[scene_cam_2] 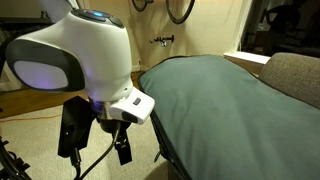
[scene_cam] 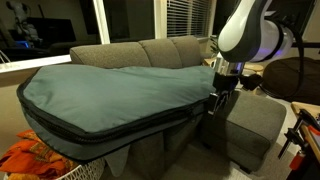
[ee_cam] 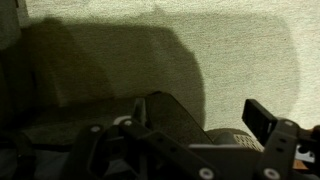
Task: Open the zip
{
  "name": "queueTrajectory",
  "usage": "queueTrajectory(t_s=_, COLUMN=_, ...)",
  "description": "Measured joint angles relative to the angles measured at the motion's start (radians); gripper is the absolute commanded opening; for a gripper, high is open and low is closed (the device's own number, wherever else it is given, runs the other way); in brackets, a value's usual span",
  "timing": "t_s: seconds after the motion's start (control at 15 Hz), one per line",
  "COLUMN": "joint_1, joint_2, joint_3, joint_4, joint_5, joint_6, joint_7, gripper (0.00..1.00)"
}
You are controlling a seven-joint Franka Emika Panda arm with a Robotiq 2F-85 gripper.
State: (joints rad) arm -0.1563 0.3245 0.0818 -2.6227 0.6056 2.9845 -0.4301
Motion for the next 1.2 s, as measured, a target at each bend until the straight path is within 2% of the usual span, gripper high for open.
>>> queueTrajectory(t_s=0.8, joint_1=-0.013, joint_2=0.034, joint_3=0.012, joint_4=0.062, joint_5=-0.001, joint_6=-0.001, joint_7=-0.008, gripper=1.00)
queueTrajectory(t_s=1.2, joint_1=-0.013, joint_2=0.103, joint_3=0.008, joint_4=0.143, joint_5=-0.004, joint_6=-0.006, joint_7=-0.007, gripper=1.00)
